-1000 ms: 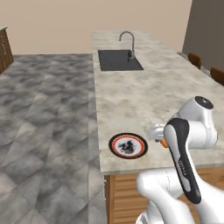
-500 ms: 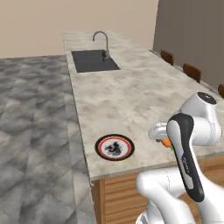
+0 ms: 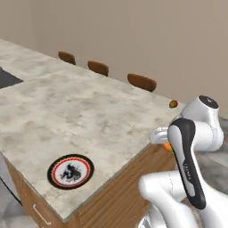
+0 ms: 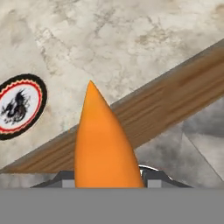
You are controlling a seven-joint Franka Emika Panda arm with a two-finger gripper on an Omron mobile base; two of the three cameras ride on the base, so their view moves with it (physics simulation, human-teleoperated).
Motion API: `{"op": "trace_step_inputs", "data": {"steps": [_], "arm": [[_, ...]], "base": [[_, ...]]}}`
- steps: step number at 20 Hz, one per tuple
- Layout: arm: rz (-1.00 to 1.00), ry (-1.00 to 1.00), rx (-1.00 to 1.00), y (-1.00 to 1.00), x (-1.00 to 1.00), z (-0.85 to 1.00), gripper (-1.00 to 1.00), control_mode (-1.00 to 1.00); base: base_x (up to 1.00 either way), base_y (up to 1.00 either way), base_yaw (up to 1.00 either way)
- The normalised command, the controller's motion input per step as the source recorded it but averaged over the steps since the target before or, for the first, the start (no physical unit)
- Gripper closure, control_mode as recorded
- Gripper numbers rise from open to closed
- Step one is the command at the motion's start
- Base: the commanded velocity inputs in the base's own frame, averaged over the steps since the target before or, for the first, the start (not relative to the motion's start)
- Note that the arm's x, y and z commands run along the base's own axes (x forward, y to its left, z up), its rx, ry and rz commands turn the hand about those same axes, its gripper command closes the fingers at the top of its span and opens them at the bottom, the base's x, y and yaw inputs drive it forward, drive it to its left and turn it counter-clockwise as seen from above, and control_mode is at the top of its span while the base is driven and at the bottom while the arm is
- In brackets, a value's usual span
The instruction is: Pick the carrot from the counter and place it in the microwave.
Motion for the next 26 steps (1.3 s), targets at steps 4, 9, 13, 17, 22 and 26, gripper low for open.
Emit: {"op": "trace_step_inputs", "data": {"steps": [4, 9, 13, 17, 22, 26], "arm": [[0.00, 0.00, 0.00, 0.00, 0.00, 0.00, 1.00, 1.00], [0.00, 0.00, 0.00, 0.00, 0.00, 0.00, 1.00, 1.00], [0.00, 0.00, 0.00, 0.00, 0.00, 0.00, 1.00, 1.00], [0.00, 0.00, 0.00, 0.00, 0.00, 0.00, 1.00, 1.00], [0.00, 0.00, 0.00, 0.00, 0.00, 0.00, 1.00, 1.00], [0.00, 0.00, 0.00, 0.00, 0.00, 0.00, 1.00, 1.00]], "base": [[0.00, 0.08, -1.00], [0.00, 0.07, -1.00], [0.00, 0.06, -1.00], [0.00, 0.06, -1.00], [0.00, 0.02, -0.99], [0.05, 0.00, -0.92]]}}
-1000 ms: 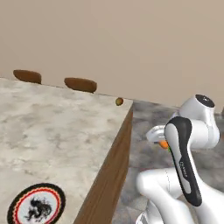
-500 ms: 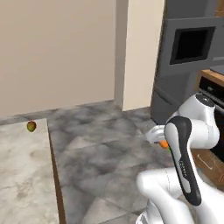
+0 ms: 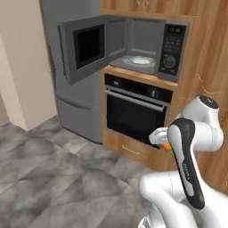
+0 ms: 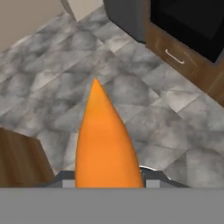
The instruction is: Pick the carrot from the counter and place it in the microwave.
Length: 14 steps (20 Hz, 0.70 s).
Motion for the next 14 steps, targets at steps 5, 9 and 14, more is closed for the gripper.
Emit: {"op": "trace_step_inputs", "data": {"steps": [5, 9, 14], "arm": [[0.00, 0.00, 0.00, 0.00, 0.00, 0.00, 1.00, 1.00], [0.00, 0.00, 0.00, 0.00, 0.00, 0.00, 1.00, 1.00], [0.00, 0.00, 0.00, 0.00, 0.00, 0.00, 1.00, 1.00]], "base": [[0.46, 0.10, -0.78], [1.00, 0.80, -0.46], [1.00, 0.50, -0.13]]}}
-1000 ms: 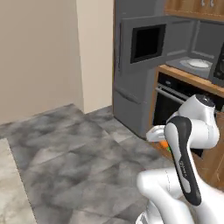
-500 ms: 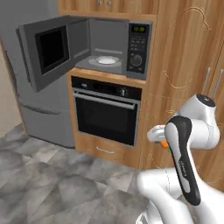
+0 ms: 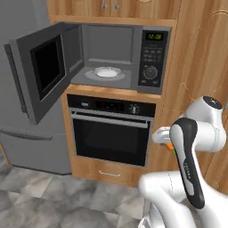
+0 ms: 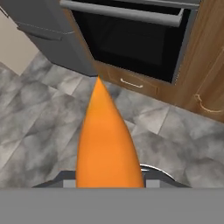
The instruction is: Pick the carrot from the counter and place it in the microwave.
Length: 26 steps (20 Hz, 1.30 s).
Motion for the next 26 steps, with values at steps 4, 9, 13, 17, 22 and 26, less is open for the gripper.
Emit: {"op": "trace_step_inputs", "data": {"steps": [4, 9, 13, 17, 22, 26], "arm": [[0.00, 0.00, 0.00, 0.00, 0.00, 0.00, 1.00, 1.00], [0.00, 0.00, 0.00, 0.00, 0.00, 0.00, 1.00, 1.00], [0.00, 0.00, 0.00, 0.00, 0.00, 0.00, 1.00, 1.00], [0.00, 0.00, 0.00, 0.00, 0.00, 0.00, 1.00, 1.00], [0.00, 0.00, 0.00, 0.00, 0.00, 0.00, 1.00, 1.00], [0.00, 0.00, 0.00, 0.00, 0.00, 0.00, 1.00, 1.00]], "base": [[1.00, 0.30, 0.00], [0.89, 0.27, -0.14], [0.58, 0.39, -0.33], [0.50, 0.31, -0.29], [0.45, 0.25, -0.26], [0.43, 0.37, -0.27]]}}
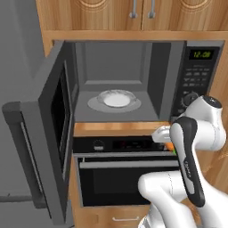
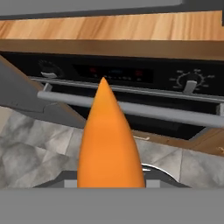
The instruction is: Pick the carrot from the counter and place it in the microwave.
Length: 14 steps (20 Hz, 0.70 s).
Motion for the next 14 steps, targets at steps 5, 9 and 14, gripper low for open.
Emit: {"op": "trace_step_inputs", "data": {"steps": [5, 9, 14], "arm": [[0.00, 0.00, 0.00, 0.00, 0.00, 0.00, 1.00, 1.00], [0.00, 0.00, 0.00, 0.00, 0.00, 0.00, 1.00, 1.00], [0.00, 0.00, 0.00, 0.00, 0.00, 0.00, 1.00, 1.00]], "base": [[0.30, 0.51, -0.25], [0.41, 0.49, -0.21], [0.56, 0.37, -0.18]]}}
